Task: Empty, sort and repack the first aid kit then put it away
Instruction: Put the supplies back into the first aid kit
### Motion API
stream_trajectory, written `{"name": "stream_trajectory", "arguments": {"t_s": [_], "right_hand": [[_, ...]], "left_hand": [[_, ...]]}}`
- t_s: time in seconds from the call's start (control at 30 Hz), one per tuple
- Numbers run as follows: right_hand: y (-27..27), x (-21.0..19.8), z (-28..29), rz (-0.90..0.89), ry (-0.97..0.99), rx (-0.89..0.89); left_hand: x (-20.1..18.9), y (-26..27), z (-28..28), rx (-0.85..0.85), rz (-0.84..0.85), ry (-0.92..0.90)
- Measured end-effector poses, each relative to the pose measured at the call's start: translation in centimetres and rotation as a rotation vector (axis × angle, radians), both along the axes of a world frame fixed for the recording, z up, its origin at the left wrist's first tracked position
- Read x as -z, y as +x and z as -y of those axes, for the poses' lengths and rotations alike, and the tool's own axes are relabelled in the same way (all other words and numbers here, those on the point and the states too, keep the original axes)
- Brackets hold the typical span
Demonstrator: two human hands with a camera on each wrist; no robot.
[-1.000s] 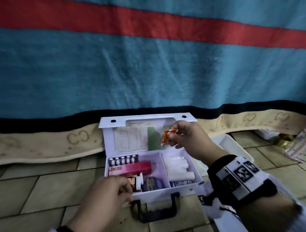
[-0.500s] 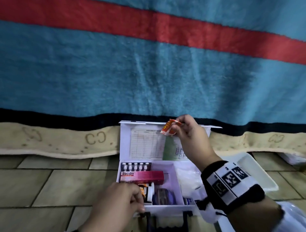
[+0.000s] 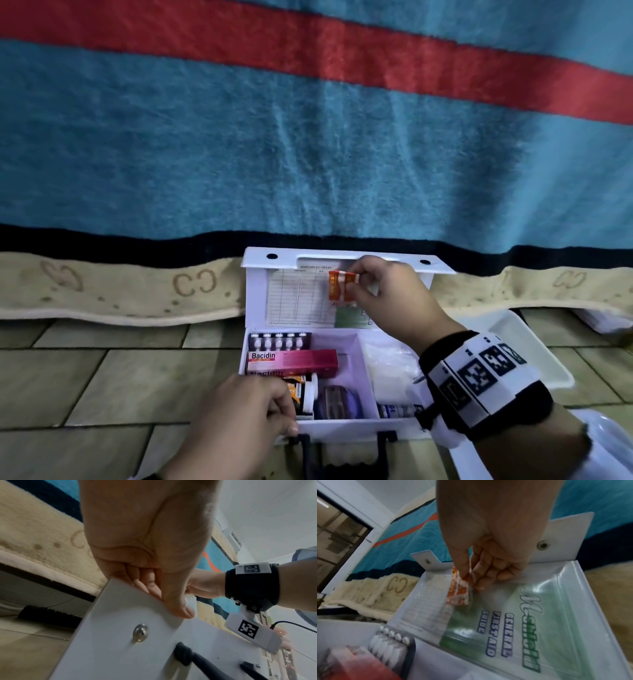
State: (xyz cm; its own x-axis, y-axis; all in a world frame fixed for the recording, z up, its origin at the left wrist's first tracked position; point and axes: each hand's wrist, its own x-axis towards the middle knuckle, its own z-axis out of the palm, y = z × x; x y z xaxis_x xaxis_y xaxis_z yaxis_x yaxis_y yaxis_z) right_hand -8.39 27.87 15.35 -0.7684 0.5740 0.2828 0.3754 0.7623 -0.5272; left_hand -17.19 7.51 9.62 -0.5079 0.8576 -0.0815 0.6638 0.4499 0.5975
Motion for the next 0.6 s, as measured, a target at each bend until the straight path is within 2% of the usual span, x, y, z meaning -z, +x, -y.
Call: {"name": "stream_trajectory", "arguments": {"t_s": [0.1,0.3,0.6], "right_hand": [[-0.4,-0.2,0.2,0.056,-0.032,0.015],[-0.6,-0.9,0.8,0.338,0.165,-0.027],[-1.5,-0.6,1.5,0.469,0.286,0.028]], "left_hand": [[-0.1,0.0,0.0,-0.007,0.004,0.0],[-0.1,0.1,0.1,-0.004,0.003,0.001],[0.0,0.0,0.2,0.008,0.01,0.001]]}}
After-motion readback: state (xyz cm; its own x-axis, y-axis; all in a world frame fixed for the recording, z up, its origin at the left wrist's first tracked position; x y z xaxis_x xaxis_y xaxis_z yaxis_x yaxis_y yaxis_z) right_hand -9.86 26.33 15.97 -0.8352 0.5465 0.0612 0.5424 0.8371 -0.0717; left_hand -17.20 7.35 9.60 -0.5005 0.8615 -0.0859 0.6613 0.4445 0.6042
